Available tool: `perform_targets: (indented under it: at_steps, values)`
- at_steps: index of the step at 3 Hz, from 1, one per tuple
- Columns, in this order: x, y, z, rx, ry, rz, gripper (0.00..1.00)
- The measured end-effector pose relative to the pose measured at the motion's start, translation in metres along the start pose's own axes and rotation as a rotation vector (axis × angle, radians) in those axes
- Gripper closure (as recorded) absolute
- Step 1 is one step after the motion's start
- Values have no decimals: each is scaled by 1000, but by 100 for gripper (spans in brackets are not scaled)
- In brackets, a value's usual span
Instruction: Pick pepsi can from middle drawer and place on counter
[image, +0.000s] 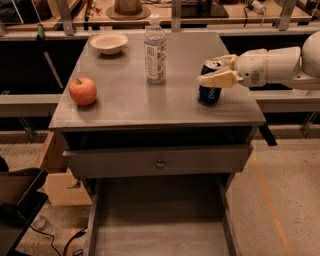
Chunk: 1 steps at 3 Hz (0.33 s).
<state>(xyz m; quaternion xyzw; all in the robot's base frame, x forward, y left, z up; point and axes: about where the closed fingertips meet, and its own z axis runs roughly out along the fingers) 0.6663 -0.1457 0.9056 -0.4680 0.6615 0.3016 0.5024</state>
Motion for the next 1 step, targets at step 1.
perform_targets:
  at_steps: [1]
  values:
    - [0,1,3,-5,-1,0,6]
